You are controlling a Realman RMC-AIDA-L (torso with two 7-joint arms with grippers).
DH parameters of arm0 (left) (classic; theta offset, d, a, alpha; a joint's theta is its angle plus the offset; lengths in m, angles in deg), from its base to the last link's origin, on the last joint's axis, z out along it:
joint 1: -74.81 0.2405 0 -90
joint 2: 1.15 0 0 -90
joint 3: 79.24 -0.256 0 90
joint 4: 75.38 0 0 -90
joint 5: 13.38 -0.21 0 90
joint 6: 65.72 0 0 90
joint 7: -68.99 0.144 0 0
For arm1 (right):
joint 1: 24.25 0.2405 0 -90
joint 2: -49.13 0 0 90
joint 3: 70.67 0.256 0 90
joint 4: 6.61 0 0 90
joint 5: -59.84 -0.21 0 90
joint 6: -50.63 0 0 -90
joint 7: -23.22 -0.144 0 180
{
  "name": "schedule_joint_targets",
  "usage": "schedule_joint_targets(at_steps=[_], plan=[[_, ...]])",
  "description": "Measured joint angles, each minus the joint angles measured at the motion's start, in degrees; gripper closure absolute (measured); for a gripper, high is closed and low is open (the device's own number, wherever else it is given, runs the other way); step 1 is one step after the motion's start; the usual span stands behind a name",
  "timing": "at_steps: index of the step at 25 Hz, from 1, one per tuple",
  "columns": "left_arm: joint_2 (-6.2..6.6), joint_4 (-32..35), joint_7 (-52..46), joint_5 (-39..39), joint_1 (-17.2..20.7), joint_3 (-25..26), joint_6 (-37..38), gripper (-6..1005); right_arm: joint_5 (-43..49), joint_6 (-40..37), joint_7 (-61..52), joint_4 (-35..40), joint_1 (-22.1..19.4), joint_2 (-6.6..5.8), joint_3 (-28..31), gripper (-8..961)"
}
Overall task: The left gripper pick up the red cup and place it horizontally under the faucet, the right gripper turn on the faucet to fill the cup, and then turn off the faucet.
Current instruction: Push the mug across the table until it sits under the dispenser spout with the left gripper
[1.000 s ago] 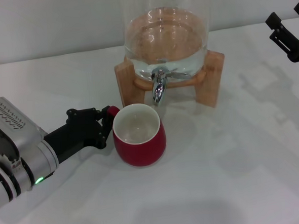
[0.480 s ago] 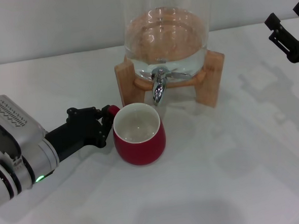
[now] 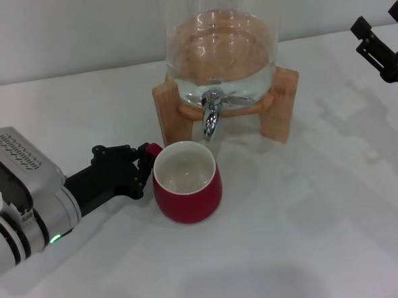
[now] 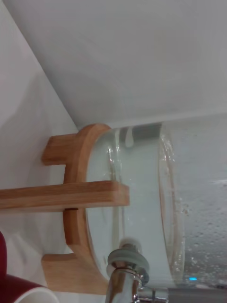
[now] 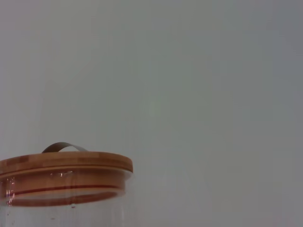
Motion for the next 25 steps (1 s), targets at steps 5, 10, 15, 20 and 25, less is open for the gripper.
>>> schedule_joint_targets(at_steps=[5, 10, 15, 20, 25], plan=[[0.05, 0.2, -0.4, 0.0, -0.5, -0.1, 0.0, 901, 0.0, 0.0, 0.0, 0.0, 0.1, 0.04, -0.1, 112], [0.11, 0.2, -0.5, 0.0, -0.7, -0.1, 0.3, 901, -0.1, -0.1, 0.0, 0.0, 0.1, 0.09, -0.6, 111], [0.11, 0.3, -0.5, -0.1, -1.3, -0.7, 1.3, 901, -0.2, -0.1, 0.0, 0.0, 0.1, 0.09, -0.6, 111], [0.11, 0.3, -0.5, -0.1, -1.4, -0.9, 1.5, 901, -0.1, 0.0, 0.0, 0.5, 0.1, 0.09, -0.6, 111], [0.11, 0.1, -0.5, -0.1, -1.4, -0.9, 2.3, 901, -0.1, 0.1, 0.1, 0.5, 0.1, 0.09, -0.7, 112]])
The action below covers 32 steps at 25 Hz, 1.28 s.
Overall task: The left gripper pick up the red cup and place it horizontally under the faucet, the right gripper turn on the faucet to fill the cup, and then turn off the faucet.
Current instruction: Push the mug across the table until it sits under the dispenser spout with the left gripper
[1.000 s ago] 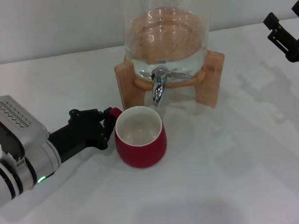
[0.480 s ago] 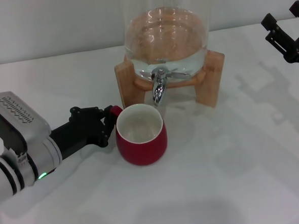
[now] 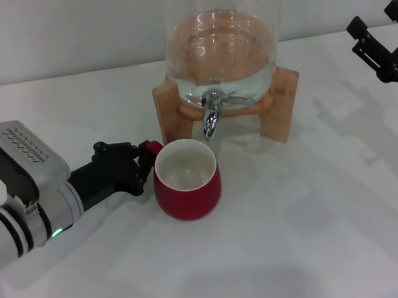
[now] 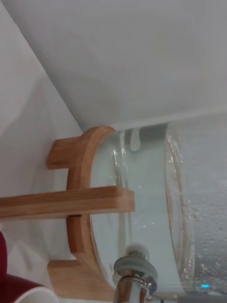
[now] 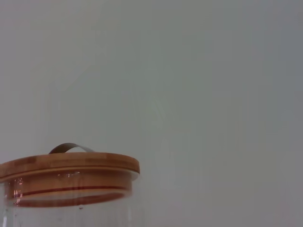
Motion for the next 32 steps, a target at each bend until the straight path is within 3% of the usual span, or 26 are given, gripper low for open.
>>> schedule_joint_targets(at_steps=[32], plan=[[-0.38, 0.2, 0.2, 0.0, -2.9, -0.7, 0.6, 901, 0.1, -0.3, 0.2, 0.2, -0.1, 0.0, -0.8, 112]])
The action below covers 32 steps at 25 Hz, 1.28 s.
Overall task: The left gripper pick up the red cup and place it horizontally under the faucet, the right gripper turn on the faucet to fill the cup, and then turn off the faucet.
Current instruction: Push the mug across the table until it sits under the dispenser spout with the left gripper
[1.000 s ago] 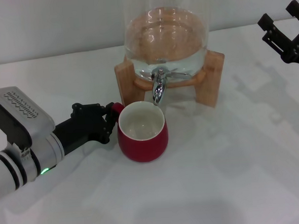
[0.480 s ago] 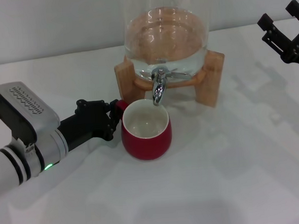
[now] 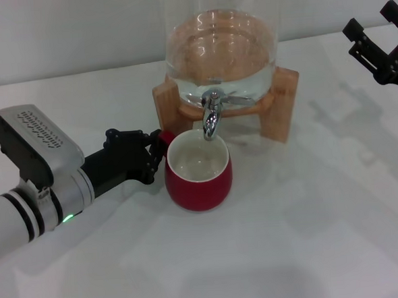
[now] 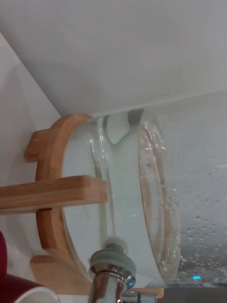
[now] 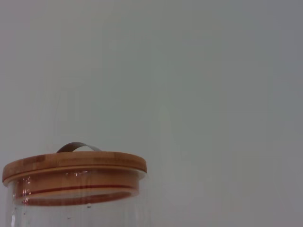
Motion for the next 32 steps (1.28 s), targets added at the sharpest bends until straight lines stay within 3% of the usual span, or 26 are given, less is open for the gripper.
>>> schedule_joint_targets(at_steps=[32], plan=[[-0.06, -0.1, 0.2, 0.0, 0.0, -1.6, 1.6, 901, 0.0, 0.2, 0.0, 0.0, 0.1, 0.0, 0.0, 111]])
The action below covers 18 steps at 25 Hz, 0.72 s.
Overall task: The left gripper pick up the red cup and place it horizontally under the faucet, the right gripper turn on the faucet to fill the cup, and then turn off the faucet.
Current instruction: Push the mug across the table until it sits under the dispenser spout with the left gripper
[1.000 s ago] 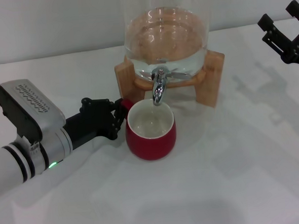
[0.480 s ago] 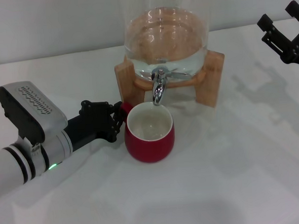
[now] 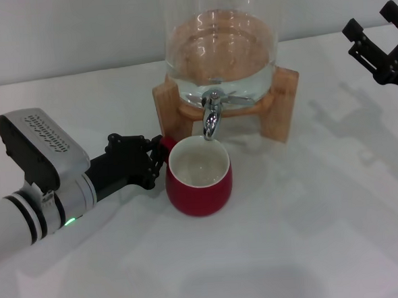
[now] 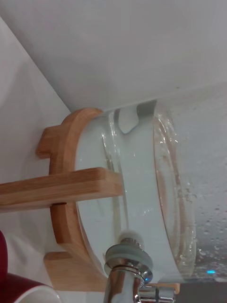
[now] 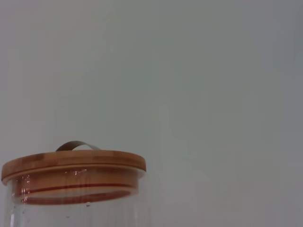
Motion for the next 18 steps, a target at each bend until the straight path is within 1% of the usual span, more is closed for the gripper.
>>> schedule_joint_targets(at_steps=[7, 18], plan=[[0.0, -0.4, -0.3, 0.2, 0.0, -2.0, 1.8, 901, 0.0, 0.0, 0.0, 0.0, 0.0, 0.0, 0.0, 112], [0.0, -0.4, -0.6, 0.5, -0.4, -2.2, 2.3, 905, 0.0, -0.1, 0.0, 0.0, 0.0, 0.0, 0.0, 112]])
